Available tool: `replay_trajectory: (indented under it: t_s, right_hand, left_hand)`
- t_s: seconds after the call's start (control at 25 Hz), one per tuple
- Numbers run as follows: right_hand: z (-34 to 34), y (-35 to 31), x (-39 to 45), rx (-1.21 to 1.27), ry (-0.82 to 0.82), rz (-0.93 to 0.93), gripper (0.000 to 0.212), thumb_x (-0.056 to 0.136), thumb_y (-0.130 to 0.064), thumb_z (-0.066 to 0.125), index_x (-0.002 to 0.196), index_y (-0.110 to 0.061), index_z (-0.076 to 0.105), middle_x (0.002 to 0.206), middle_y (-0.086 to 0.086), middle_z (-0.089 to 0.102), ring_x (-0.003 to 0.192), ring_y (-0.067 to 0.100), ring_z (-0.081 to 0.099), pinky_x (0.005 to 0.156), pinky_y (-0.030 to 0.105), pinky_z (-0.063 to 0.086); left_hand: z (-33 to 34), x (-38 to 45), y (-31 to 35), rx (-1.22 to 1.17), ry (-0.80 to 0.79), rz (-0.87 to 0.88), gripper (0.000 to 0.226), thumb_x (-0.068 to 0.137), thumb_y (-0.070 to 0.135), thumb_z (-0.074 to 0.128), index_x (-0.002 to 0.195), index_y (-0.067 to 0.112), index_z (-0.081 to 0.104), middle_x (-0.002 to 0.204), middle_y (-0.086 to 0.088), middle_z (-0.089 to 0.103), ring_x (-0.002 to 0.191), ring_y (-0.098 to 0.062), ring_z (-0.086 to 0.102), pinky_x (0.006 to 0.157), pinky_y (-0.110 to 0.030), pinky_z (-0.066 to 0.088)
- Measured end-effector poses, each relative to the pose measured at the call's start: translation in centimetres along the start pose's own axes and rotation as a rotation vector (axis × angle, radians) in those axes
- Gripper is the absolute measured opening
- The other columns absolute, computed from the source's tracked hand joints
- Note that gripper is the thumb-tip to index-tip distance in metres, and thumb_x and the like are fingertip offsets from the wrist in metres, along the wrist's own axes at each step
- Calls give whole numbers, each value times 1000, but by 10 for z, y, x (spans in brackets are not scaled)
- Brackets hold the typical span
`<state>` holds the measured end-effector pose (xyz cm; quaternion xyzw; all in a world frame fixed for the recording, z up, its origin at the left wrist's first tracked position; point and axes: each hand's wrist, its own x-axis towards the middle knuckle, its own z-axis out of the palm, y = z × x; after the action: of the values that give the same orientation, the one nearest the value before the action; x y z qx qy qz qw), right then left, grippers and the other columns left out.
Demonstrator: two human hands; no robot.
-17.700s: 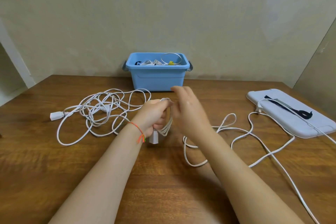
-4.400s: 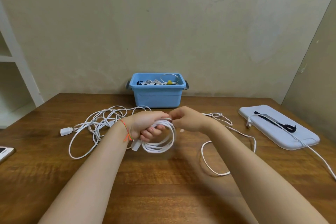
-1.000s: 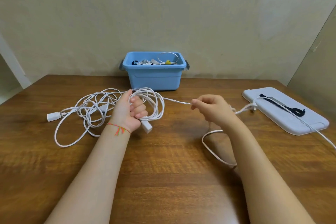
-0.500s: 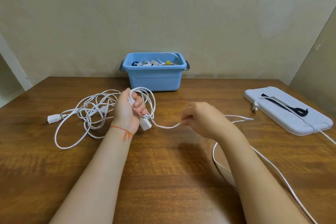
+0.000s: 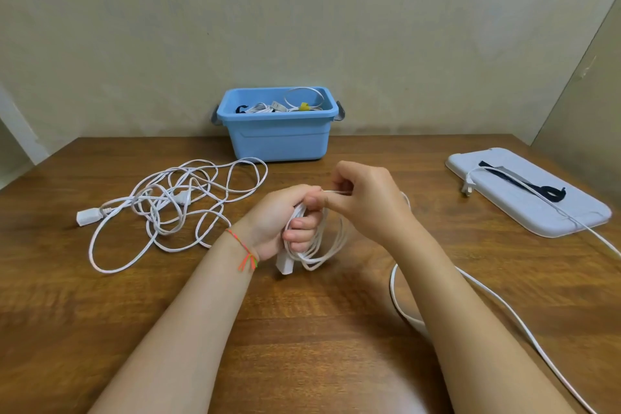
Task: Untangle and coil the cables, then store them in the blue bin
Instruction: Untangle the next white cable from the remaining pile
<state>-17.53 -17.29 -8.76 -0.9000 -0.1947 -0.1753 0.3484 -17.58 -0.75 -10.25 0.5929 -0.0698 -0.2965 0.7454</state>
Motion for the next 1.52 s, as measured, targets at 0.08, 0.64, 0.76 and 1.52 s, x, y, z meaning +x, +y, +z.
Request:
replay_trajectory:
  t_s: [0.08, 0.64, 0.76, 1.52]
  right_hand:
    - [-2, 2, 1, -16, 14, 39, 49, 70, -57, 77, 62, -25, 39, 60, -9, 43, 57, 10, 37, 56, 32, 32]
    - [9, 3, -2, 525, -233, 247, 31, 100, -34, 56, 89, -5, 63, 52, 2, 57, 53, 22, 63, 54, 30, 50]
    - [13, 4, 0, 464, -217, 245, 39, 98, -40, 57, 87, -2, 63, 56, 2, 61, 52, 14, 60, 54, 27, 48]
    - [-28, 40, 6, 301, -156, 339, 10, 85, -17, 77, 88, -15, 67, 68, -6, 65, 51, 0, 51, 50, 15, 41]
  left_hand:
    - [-1, -1, 1, -37, -70, -40, 43, 98, 45, 41, 61, 23, 41, 43, 6, 22, 31, -6, 19, 38, -20, 13]
    - [-2, -2, 2, -290, 89, 26, 54, 94, 58, 50, 59, 18, 46, 44, 5, 26, 36, -8, 28, 40, -19, 29]
    - [-7, -2, 3, -353, 36, 1, 53, 97, 54, 47, 58, 19, 41, 42, 6, 20, 34, -8, 19, 39, -21, 20]
    - [-72, -1, 5, -781, 854, 197, 45, 102, 42, 40, 65, 18, 45, 43, 4, 28, 34, -11, 23, 43, -23, 21]
